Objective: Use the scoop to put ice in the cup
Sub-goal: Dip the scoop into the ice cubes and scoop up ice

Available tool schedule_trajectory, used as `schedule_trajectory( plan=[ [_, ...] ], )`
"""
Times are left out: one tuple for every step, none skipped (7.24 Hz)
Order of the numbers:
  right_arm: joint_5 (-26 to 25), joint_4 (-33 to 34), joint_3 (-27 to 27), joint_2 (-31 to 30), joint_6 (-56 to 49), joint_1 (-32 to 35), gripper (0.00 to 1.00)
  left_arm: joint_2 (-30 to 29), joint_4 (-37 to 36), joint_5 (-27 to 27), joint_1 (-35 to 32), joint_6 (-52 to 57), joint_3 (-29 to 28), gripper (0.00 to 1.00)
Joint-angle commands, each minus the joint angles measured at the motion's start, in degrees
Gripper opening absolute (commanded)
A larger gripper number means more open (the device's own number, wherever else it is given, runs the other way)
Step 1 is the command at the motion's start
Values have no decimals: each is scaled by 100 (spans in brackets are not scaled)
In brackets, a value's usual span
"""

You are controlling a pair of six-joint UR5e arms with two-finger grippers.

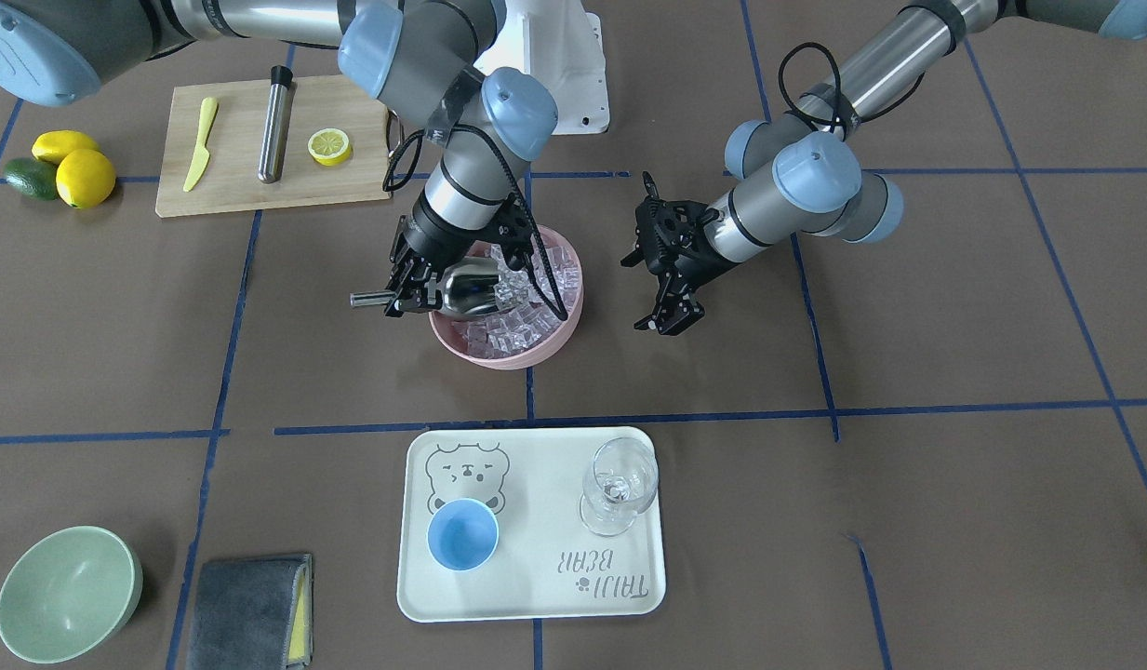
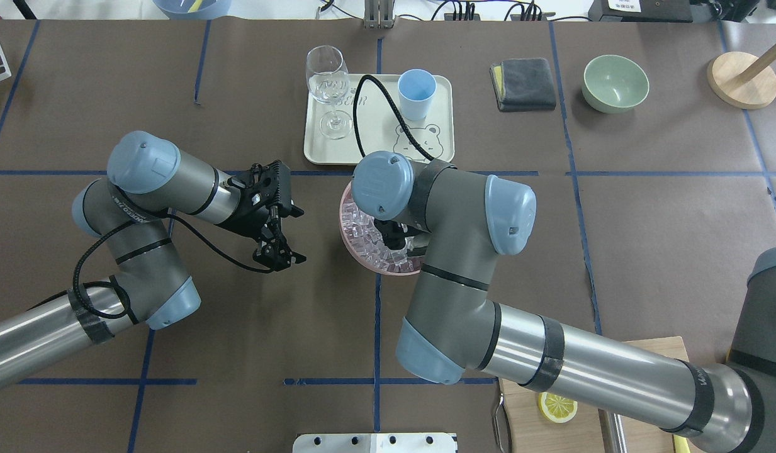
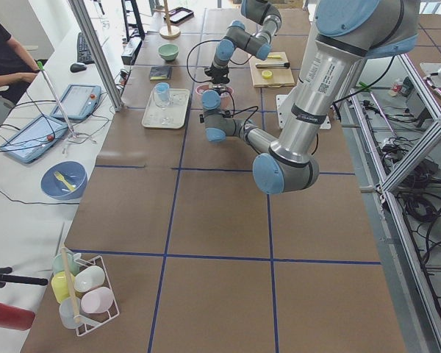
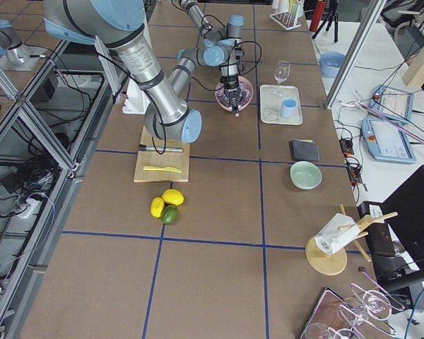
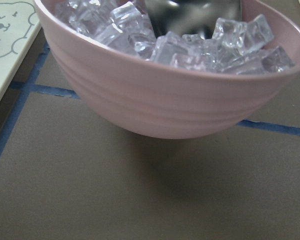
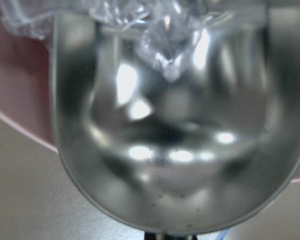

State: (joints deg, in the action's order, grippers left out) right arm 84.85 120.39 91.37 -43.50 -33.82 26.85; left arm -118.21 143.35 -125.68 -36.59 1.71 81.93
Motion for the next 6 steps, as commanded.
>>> schedule_trajectory(
  plan=[
    [206,-574,65,-289,-2,57,0,-9,0,0,-15,5,16,100],
    [355,-900,109,-439,-2,135,0,-9,0,0,-32,5,25,100],
    [713,-1007,266,-562,-37,293,0,-9,0,0,-41,5,34,100],
    [961,-1008,511,-624,-98,468,0,-35,0,0,-41,5,34,100],
    [1102,-1008,679,-747,-107,566,0,-35,0,0,-41,5,34,100],
    [1112,-1008,724,-774,-168,593,0,-35,0,0,-41,5,34,100]
  ],
)
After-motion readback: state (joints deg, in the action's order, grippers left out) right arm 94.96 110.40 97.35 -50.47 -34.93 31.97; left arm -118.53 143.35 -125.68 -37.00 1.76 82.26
